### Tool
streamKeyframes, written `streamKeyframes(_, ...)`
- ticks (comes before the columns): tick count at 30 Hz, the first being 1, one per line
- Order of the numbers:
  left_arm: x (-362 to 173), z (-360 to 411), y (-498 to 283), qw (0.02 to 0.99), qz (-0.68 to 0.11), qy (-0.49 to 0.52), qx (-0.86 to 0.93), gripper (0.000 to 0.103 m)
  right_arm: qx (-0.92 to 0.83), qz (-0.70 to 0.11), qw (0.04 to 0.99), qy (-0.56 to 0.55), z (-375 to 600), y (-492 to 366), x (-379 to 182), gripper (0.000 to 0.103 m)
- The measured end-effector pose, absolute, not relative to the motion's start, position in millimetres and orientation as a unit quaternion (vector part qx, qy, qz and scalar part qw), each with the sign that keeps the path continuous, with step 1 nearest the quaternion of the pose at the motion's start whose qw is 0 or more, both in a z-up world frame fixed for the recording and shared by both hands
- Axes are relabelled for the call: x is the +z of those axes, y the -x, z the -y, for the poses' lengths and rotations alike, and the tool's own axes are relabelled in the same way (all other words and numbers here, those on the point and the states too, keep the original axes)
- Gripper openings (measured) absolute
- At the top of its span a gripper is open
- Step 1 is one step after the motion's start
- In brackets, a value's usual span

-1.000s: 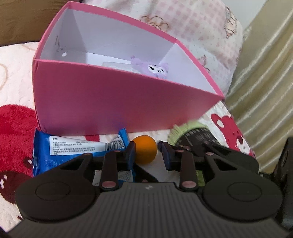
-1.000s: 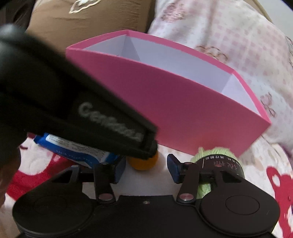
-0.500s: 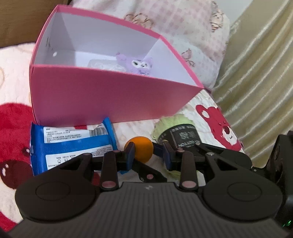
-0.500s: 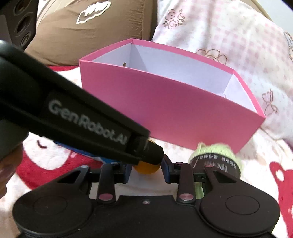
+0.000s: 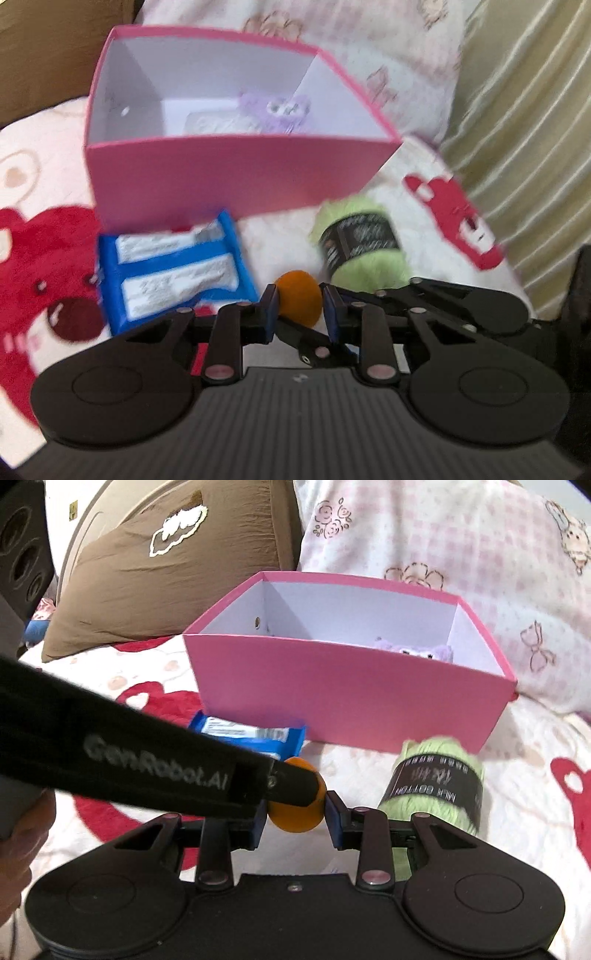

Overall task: Organize objects
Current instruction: 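Lift the orange ball with both grippers and carry it over the pink box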

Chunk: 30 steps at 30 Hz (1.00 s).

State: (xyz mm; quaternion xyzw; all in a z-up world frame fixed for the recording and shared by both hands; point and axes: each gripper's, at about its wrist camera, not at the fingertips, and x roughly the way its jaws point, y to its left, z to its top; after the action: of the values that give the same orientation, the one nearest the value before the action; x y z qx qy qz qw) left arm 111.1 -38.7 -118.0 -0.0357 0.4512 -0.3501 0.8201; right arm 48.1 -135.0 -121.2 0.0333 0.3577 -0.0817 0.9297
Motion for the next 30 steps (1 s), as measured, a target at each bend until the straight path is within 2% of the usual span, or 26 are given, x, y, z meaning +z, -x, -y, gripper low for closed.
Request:
streamKeyframes(5,-116.1,30.7,-108.3,0.811,-0.472,0.048,-0.344,0.025,-0.072,-0.362,0.929,0.016,130.9,-43.6,-118.9,0.038)
streamKeyframes(13,-99.2,28.1,-93.9,0.815,-0.468,0.002,-0.341,0.025,-0.054,-0.370,0.927,0.031,118.2,-44.4,-110.3,0.038)
streamKeyframes(19,-85.4,17.6,-88.2,0.812,-0.467,0.007,-0.349,0.025,-0.033,-0.364,0.931,0.020,117.7,-35.2,-94.5,0.038)
streamKeyframes(30,-57.6,15.0,-84.7,0.811,-0.466,0.031,-0.354,0.025,-0.021,-0.335,0.939,0.072,101.8,-12.0,-62.4,0.038)
